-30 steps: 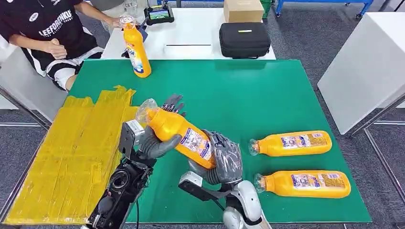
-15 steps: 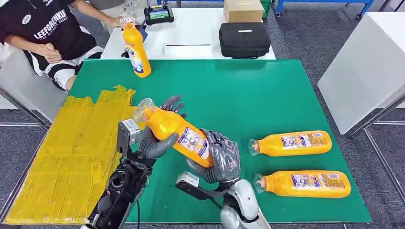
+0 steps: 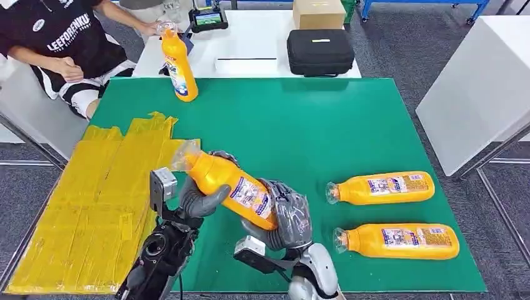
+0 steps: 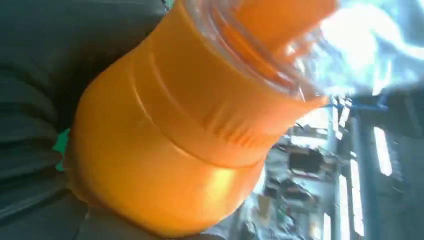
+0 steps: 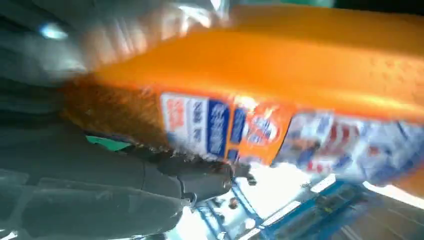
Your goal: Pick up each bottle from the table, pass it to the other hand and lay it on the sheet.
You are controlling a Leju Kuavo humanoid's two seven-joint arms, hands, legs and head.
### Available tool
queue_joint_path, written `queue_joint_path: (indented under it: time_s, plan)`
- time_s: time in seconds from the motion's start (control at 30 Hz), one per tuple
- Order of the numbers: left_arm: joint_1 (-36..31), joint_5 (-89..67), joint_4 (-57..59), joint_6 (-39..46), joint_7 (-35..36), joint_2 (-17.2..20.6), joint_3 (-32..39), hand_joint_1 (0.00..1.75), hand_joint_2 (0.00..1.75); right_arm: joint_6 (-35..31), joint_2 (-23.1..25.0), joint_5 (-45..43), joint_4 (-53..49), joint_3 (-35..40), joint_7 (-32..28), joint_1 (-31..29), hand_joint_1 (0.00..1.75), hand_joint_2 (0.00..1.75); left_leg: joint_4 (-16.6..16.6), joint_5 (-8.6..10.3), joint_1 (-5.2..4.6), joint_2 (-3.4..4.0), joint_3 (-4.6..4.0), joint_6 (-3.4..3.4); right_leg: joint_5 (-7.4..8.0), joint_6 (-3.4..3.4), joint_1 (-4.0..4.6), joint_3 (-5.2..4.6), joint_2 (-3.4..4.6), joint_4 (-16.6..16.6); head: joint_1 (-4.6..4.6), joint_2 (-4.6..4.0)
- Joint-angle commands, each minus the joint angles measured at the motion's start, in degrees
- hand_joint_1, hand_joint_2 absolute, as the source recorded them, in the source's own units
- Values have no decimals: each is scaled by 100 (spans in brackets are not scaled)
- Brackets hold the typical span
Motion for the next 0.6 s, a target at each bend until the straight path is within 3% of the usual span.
queue_joint_path:
  time_s: [0.03,0.17,0.27,0.3,0.37,0.43,0.47,0.6]
  plan:
    - [132,-58,-322,131,-1,269,-43,175,175,44,-80,-845,-451,-445,-682,198,0,175,-1,-7,5,8,10,-16,-4,-1,4,10,-1,-3,-2,0]
    - [78,-798,-381,992,-61,262,36,175,175,44,-55,-1437,-803,-552,-926,281,0,175,0,-5,5,0,9,-17,-5,-1,4,8,-8,-1,0,0]
    - [61,-798,-401,993,-62,271,57,175,175,44,-98,-1441,-857,-511,-859,276,0,175,1,-5,5,2,6,-15,-4,-1,4,6,-6,-1,0,0]
    - [26,-1677,-425,1856,-67,246,68,175,175,44,-44,-1527,-961,-604,-934,305,0,175,2,-10,8,2,14,-22,-9,-1,7,16,-10,-1,0,0]
    - [-42,-2572,-481,2687,-61,206,109,175,175,44,-10,-1586,-1047,-676,-920,276,0,175,1,-8,7,0,12,-21,-8,-1,6,13,-11,-1,-2,0]
    - [-185,-4972,-288,4330,348,184,147,175,175,44,113,-1590,-1181,-864,-968,337,0,175,4,-8,8,-5,10,-21,-10,-1,7,12,-16,1,0,0]
    - [-258,-5636,-204,4637,584,159,175,175,175,44,130,-1571,-1236,-895,-934,351,0,175,2,-3,5,-7,4,-17,-7,-1,4,6,-15,1,2,0]
    - [-279,-5638,-191,4634,587,155,180,175,175,44,117,-1569,-1253,-884,-913,352,0,175,2,-7,9,-6,15,-22,-11,-2,9,17,-20,0,-2,0]
